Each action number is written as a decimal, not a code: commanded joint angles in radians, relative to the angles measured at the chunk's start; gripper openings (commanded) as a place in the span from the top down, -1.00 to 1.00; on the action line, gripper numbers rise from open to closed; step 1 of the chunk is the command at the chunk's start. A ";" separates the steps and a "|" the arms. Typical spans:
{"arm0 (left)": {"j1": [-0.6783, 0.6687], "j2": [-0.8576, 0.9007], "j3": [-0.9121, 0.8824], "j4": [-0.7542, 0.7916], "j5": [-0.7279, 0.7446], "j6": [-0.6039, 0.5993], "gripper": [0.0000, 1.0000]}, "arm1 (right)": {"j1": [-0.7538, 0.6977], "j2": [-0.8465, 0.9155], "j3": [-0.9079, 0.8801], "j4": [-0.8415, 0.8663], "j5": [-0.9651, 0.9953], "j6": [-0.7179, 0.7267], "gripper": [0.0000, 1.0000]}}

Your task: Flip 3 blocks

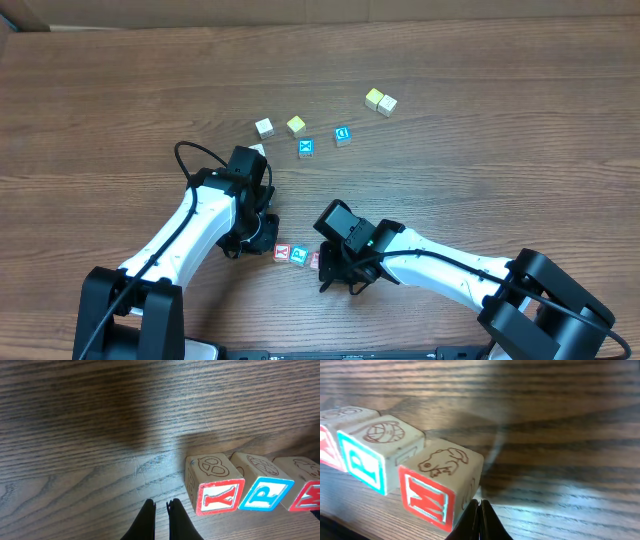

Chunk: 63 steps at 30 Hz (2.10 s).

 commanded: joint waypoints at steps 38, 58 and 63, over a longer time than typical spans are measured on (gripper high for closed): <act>-0.037 0.003 -0.009 -0.006 0.038 0.031 0.92 | -0.037 0.003 0.000 0.066 0.009 -0.155 0.92; -0.035 0.003 -0.052 0.023 0.034 0.027 0.92 | -0.037 0.003 0.000 0.073 0.002 -0.174 0.92; -0.035 0.004 -0.055 0.064 0.030 0.011 0.92 | -0.037 0.003 0.000 0.073 0.002 -0.174 0.92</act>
